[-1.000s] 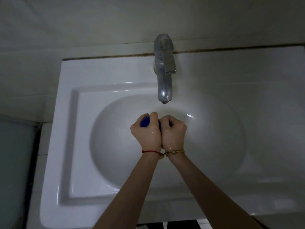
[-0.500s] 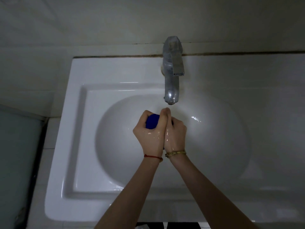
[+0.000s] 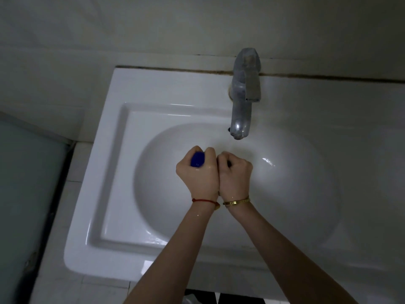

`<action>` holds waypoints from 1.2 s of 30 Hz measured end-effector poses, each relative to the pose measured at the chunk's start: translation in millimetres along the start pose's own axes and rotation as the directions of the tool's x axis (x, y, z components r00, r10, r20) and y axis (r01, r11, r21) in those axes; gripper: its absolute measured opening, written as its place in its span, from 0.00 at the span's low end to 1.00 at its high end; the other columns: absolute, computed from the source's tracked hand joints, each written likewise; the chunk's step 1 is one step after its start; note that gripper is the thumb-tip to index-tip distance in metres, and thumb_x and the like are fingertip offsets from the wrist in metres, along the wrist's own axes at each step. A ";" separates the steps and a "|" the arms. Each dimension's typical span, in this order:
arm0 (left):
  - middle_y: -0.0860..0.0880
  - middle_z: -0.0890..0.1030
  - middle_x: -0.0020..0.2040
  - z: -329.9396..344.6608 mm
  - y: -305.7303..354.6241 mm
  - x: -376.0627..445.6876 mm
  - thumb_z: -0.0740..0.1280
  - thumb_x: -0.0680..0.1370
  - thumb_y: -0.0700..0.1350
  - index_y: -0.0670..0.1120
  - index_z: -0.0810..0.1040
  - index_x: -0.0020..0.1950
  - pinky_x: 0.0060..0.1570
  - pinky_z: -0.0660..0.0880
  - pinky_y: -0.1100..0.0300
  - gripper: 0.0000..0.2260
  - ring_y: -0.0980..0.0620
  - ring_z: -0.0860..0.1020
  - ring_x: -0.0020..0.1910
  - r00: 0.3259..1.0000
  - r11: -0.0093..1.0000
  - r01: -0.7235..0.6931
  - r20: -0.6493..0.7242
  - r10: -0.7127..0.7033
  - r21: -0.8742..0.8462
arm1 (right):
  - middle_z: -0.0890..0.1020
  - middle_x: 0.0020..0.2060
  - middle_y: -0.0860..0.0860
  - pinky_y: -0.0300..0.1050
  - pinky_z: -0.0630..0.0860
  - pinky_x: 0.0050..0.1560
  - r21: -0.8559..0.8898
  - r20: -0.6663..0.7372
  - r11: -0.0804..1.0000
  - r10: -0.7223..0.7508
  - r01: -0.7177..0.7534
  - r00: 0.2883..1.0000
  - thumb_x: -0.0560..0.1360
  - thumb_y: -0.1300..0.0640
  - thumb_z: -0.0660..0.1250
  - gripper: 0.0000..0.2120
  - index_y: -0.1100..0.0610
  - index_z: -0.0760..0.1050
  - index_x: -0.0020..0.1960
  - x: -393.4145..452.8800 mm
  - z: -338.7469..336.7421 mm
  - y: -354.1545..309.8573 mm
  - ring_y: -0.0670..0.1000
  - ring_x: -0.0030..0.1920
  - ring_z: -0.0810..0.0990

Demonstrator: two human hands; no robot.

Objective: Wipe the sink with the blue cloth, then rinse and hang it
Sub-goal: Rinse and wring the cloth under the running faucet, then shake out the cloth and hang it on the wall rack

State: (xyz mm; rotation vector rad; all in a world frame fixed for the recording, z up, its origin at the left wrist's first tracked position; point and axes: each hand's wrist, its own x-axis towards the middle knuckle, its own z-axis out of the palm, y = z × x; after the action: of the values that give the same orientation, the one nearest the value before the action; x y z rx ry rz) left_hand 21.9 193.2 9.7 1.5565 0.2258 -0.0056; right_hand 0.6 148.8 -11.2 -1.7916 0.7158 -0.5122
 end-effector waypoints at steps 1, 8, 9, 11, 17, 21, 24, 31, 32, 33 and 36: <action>0.48 0.61 0.25 -0.3 -0.3 -0.4 0.64 0.71 0.31 0.38 0.60 0.27 0.27 0.61 0.60 0.17 0.54 0.60 0.27 1.000 1.000 0.004 -0.016 -0.004 -0.002 | 0.63 0.18 0.42 0.31 0.59 0.27 -0.015 0.012 1.000 -0.019 0.019 1.000 0.71 0.54 0.56 0.17 0.44 0.60 0.24 -0.4 -0.2 -0.2 0.45 0.21 0.65; 0.48 0.64 0.26 -12.7 7.0 -4.4 0.66 0.74 0.33 0.39 0.65 0.29 0.28 0.65 0.63 0.16 0.56 0.63 0.26 0.988 0.996 0.084 -0.126 -0.087 -0.024 | 0.68 0.20 0.46 0.34 0.62 0.27 -0.077 0.238 0.994 0.097 -0.080 0.966 0.81 0.55 0.57 0.23 0.53 0.61 0.26 -5.6 -11.3 -12.1 0.44 0.23 0.68; 0.48 0.64 0.26 -17.9 9.1 -3.3 0.66 0.75 0.34 0.40 0.66 0.30 0.28 0.67 0.64 0.15 0.56 0.63 0.26 0.984 0.992 0.120 -0.128 -0.125 -0.046 | 0.71 0.22 0.49 0.36 0.65 0.28 -0.092 0.279 0.989 0.140 -0.118 0.950 0.81 0.53 0.56 0.23 0.55 0.63 0.28 -8.7 -12.7 -17.3 0.45 0.25 0.70; 0.49 0.65 0.26 -30.5 15.7 -1.3 0.68 0.76 0.37 0.41 0.66 0.30 0.29 0.68 0.63 0.17 0.56 0.64 0.27 0.975 0.981 0.171 -0.128 -0.182 -0.093 | 0.78 0.31 0.56 0.43 0.72 0.33 -0.074 0.352 0.978 0.211 -0.197 0.912 0.82 0.48 0.55 0.22 0.59 0.71 0.35 -17.1 -15.2 -30.4 0.49 0.31 0.76; 0.50 0.69 0.27 -85.3 44.0 3.4 0.69 0.77 0.46 0.45 0.68 0.30 0.32 0.71 0.63 0.18 0.54 0.70 0.29 0.922 0.928 0.286 -0.195 -0.335 -0.241 | 0.76 0.57 0.44 0.29 0.74 0.47 -0.037 0.510 0.999 0.042 -0.027 0.859 0.80 0.46 0.59 0.16 0.50 0.70 0.65 -45.6 -11.3 -54.7 0.37 0.54 0.76; 0.51 0.74 0.30 -147.0 64.8 11.3 0.69 0.77 0.51 0.45 0.72 0.32 0.33 0.74 0.64 0.17 0.55 0.74 0.30 0.870 0.891 0.304 -0.281 -0.404 -0.339 | 0.72 0.61 0.45 0.36 0.74 0.58 -0.016 0.620 0.928 -0.283 0.372 0.732 0.74 0.51 0.68 0.23 0.51 0.68 0.68 -75.6 7.7 -76.7 0.44 0.61 0.73; 0.49 0.77 0.33 -205.3 81.9 20.0 0.69 0.78 0.52 0.47 0.75 0.32 0.41 0.76 0.59 0.17 0.52 0.77 0.35 0.845 0.862 0.302 -0.305 -0.440 -0.407 | 0.73 0.60 0.49 0.43 0.76 0.59 0.041 0.664 0.869 -0.392 0.492 0.637 0.73 0.60 0.72 0.25 0.56 0.70 0.68 -104.1 42.3 -102.0 0.46 0.61 0.74; 0.48 0.80 0.36 -371.3 114.4 47.5 0.70 0.77 0.54 0.45 0.78 0.36 0.49 0.78 0.53 0.15 0.49 0.79 0.40 0.837 0.828 0.298 -0.288 -0.466 -0.474 | 0.75 0.58 0.52 0.37 0.79 0.51 0.151 0.720 0.818 -0.476 0.556 0.505 0.74 0.57 0.70 0.23 0.57 0.70 0.68 -187.4 160.0 -164.6 0.44 0.55 0.75; 0.48 0.80 0.37 -396.6 117.3 53.7 0.70 0.77 0.54 0.45 0.78 0.38 0.50 0.79 0.53 0.15 0.49 0.79 0.41 0.835 0.823 0.313 -0.276 -0.476 -0.474 | 0.75 0.57 0.53 0.38 0.79 0.51 0.155 0.723 0.804 -0.488 0.574 0.489 0.74 0.55 0.69 0.23 0.57 0.71 0.68 -201.4 177.8 -172.9 0.46 0.55 0.76; 0.48 0.81 0.38 -421.4 120.4 59.4 0.71 0.76 0.55 0.45 0.78 0.39 0.51 0.79 0.52 0.15 0.49 0.80 0.41 0.833 0.819 0.330 -0.263 -0.487 -0.469 | 0.75 0.57 0.53 0.40 0.79 0.50 0.159 0.723 0.791 -0.501 0.591 0.476 0.75 0.53 0.67 0.23 0.57 0.71 0.68 -215.2 195.4 -180.4 0.47 0.54 0.76; 0.48 0.81 0.40 -491.7 130.9 76.7 0.71 0.76 0.57 0.45 0.79 0.41 0.53 0.79 0.52 0.15 0.49 0.80 0.42 0.843 0.822 0.348 -0.233 -0.485 -0.451 | 0.75 0.54 0.54 0.42 0.79 0.46 0.159 0.731 0.742 -0.532 0.651 0.428 0.74 0.51 0.63 0.24 0.58 0.72 0.68 -253.8 246.9 -204.4 0.48 0.51 0.75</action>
State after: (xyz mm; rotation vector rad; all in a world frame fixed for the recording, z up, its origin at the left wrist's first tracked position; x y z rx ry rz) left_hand 47.2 693.2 128.9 1.0668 0.8027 -0.0400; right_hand 22.7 540.5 103.9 -2.1489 -0.5301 -0.1126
